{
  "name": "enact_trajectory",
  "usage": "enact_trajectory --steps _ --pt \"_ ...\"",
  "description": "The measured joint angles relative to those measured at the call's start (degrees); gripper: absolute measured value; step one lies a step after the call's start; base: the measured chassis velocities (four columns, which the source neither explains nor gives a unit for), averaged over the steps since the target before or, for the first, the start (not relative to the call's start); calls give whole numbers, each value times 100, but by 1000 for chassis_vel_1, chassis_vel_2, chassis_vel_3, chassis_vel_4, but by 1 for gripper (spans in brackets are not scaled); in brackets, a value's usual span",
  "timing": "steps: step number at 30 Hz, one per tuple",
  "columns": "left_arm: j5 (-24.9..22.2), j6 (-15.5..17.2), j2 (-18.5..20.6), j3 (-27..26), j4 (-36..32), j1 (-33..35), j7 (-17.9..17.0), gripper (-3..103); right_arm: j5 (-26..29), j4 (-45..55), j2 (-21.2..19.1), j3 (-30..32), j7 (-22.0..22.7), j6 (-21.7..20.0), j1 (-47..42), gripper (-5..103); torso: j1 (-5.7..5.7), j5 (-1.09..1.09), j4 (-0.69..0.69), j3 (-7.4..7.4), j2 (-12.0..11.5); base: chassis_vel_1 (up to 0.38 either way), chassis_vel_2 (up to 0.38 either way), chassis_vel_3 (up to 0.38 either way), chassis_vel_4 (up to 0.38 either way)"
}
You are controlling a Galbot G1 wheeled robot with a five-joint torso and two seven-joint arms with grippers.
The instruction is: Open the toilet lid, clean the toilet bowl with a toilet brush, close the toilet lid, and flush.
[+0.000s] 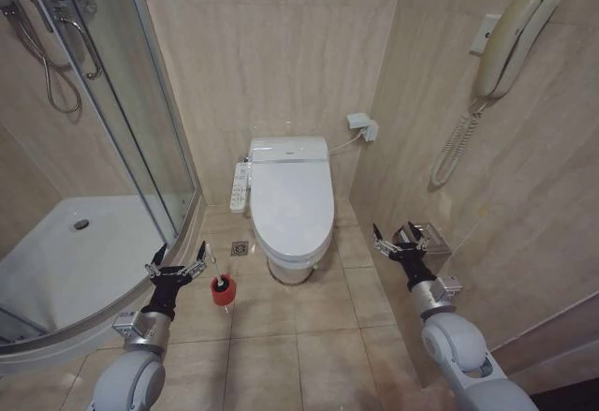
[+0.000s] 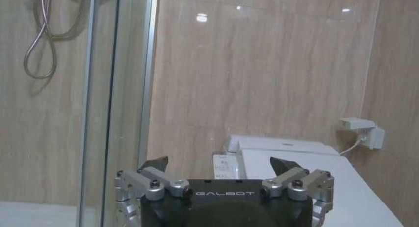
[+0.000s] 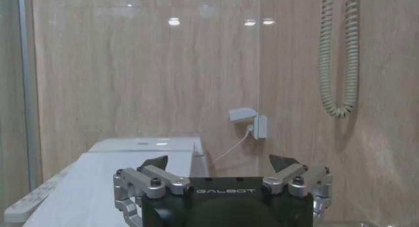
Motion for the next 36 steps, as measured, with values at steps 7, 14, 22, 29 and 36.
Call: enact_trajectory --steps 7,14,22,29,36 --pt "0 0 0 0 0 0 0 100 0 0 0 0 0 0 0 100 0 0 0 0 0 0 0 0 0" --pt "0 0 0 0 0 0 0 100 0 0 0 0 0 0 0 100 0 0 0 0 0 0 0 0 0" --pt "0 0 0 0 0 0 0 100 0 0 0 0 0 0 0 100 0 0 0 0 0 0 0 0 0" --pt "0 0 0 0 0 0 0 100 0 0 0 0 0 0 0 100 0 0 0 0 0 0 0 0 0" --pt "0 0 0 0 0 0 0 100 0 0 0 0 0 0 0 100 0 0 0 0 0 0 0 0 0"
